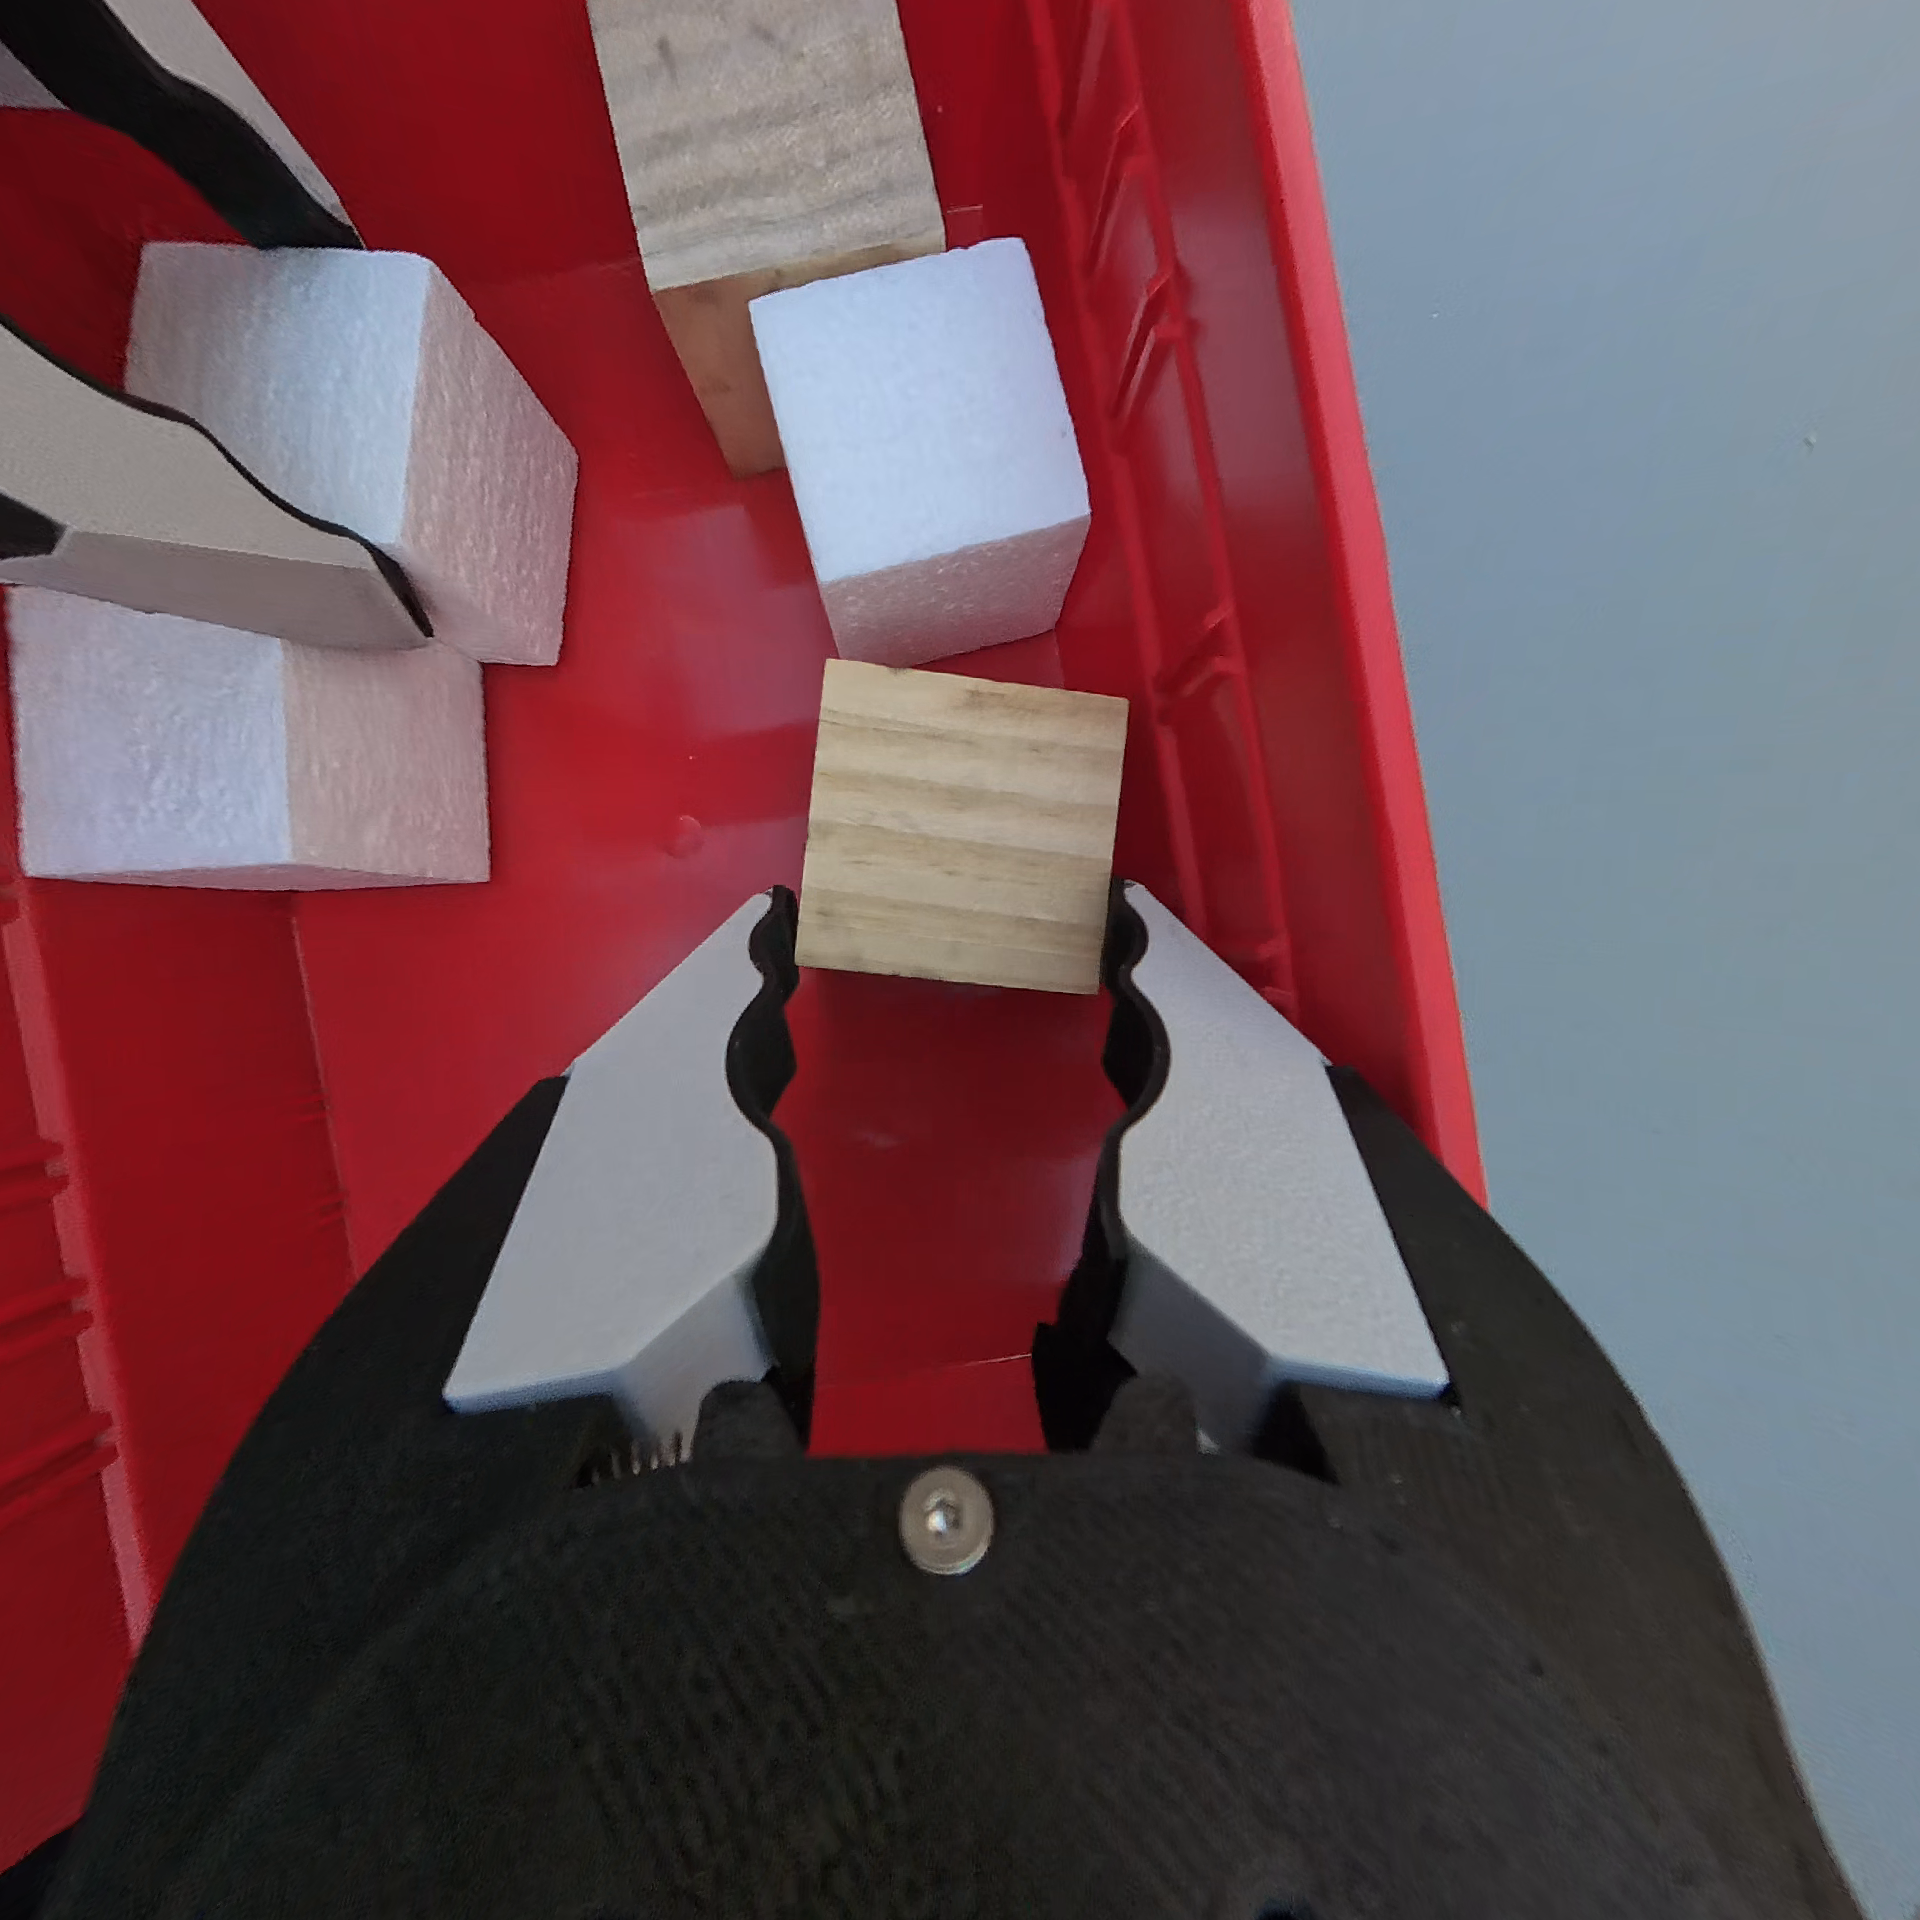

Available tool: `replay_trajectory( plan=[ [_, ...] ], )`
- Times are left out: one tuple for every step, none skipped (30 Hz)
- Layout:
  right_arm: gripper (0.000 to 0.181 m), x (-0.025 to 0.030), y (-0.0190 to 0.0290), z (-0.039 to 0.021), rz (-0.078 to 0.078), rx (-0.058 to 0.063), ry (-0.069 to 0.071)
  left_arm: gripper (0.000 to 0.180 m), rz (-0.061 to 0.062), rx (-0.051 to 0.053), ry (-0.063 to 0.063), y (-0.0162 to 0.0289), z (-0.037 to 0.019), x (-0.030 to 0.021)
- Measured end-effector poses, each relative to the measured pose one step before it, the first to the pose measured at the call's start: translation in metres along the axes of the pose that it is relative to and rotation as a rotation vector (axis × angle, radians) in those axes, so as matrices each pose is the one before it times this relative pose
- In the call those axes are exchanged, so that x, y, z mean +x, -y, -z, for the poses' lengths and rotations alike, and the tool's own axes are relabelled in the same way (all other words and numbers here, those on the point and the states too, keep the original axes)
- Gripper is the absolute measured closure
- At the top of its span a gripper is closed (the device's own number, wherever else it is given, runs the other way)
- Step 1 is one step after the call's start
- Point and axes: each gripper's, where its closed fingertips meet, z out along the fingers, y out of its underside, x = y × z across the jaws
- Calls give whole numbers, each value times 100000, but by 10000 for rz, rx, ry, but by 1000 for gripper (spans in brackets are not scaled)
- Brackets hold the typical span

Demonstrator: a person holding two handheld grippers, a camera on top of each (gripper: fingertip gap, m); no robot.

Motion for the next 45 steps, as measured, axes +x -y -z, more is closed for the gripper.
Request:
replay_trajectory(
  plan=[
    [123,-224,-18,134,-145,99,350,122,379,274,-192,152,447,95],
    [123,-135,-40,153,-131,110,275,122,400,494,-161,301,832,113],
    [123,-47,-124,179,-18,76,191,122,365,522,-48,258,1158,-46],
    [123,-66,-152,194,95,45,168,122,305,512,82,140,1532,-227],
    [123,-111,-156,196,104,17,159,122,251,557,202,20,1985,-400],
    [123,-241,-134,233,89,0,207,123,267,554,258,-194,2326,-689],
    [123,-285,-66,192,46,2,190,123,358,489,300,-594,2582,-1107],
    [123,-264,-53,275,71,-20,134,123,432,335,392,-1155,2746,-1700],
    [123,-256,-6,352,103,-40,66,123,483,104,520,-1856,2712,-2535],
    [123,-243,56,418,34,-33,12,123,548,-84,590,-2517,2462,-3305],
    [123,-286,155,465,-59,26,-2,123,625,-223,563,-2963,1938,-3925],
    [123,-321,222,474,-113,83,3,123,633,-324,422,-3129,1235,-4230],
    [123,-282,337,492,-213,171,-41,123,642,-383,301,-3001,432,-4378],
    [123,-400,459,467,-234,239,-20,123,638,-412,156,-2597,-229,-4139],
    [123,-473,489,491,-200,223,-39,123,545,-441,-81,-2050,-672,-3464],
    [123,-435,551,560,-158,211,-156,123,437,-252,-192,-1274,-731,-2747],
    [123,-425,585,535,-88,206,-218,123,239,-101,-269,-642,-757,-1974],
    [123,-502,655,498,-91,238,-233,123,20,-104,-206,-402,-655,-1402],
    [123,-706,713,545,-85,231,-152,123,-154,-61,41,-225,-647,-1289],
    [123,-879,751,563,-43,214,-111,123,-240,-110,170,-234,-622,-1112],
    [123,-1028,804,525,20,208,-101,123,-270,-123,119,-204,-535,-686],
    [123,-1195,841,437,87,174,-47,123,-266,-40,67,-7,-394,-390],
    [123,-1320,808,319,121,131,0,122,-221,-80,-53,-26,-251,-43],
    [123,-1430,903,216,164,78,47,116,-205,-200,-23,-157,17,59],
    [123,-1635,1054,117,209,97,121,100,-215,-24,280,2,445,-404],
    [123,-1895,1240,-69,276,136,174,100,-166,312,211,264,852,-345],
    [123,-2126,1369,-346,351,154,237,103,-7,535,-15,370,1191,-90],
    [123,-2530,1558,-674,364,180,401,101,154,541,-94,209,1420,-76],
    [123,-2901,1589,-1168,352,198,623,98,222,514,-80,-81,1601,-134],
    [124,-2902,1625,-1765,331,199,804,99,246,536,-51,-409,1766,-238],
    [124,-2877,1522,-2234,182,149,842,100,329,513,-31,-639,1792,-298],
    [124,-2754,1495,-2685,148,156,904,101,439,492,-73,-884,1775,-271],
    [123,-2576,1419,-2916,266,182,924,103,524,462,-157,-1091,1715,-207],
    [124,-1969,1335,-3154,229,203,702,106,522,382,-172,-1313,1637,-153],
    [124,-1633,1179,-3097,236,158,643,108,436,259,-90,-1551,1524,-222],
    [123,-1501,1030,-3030,361,125,654,110,338,126,11,-1741,1391,-401],
    [124,-861,694,-3058,303,-53,350,110,298,39,117,-1822,1366,-469],
    [123,-543,430,-2653,411,-210,244,110,306,12,188,-1794,1322,-529],
    [123,-467,228,-2386,503,-346,241,110,273,-12,147,-1718,1315,-446],
    [123,-219,167,-2026,487,-358,103,111,226,-32,103,-1639,1272,-355],
    [123,-79,243,-1662,437,-279,27,112,243,-9,179,-1460,1234,-449],
    [123,-146,74,-1491,360,-334,65,112,249,31,242,-1262,1191,-531],
    [123,21,-179,-1115,294,-399,69,113,212,31,181,-1105,1060,-458],
    [123,96,-410,-861,221,-478,20,113,185,8,130,-964,946,-317],
    [123,134,-319,-540,159,-355,-34,113,153,31,144,-798,832,-324]
  ],
)
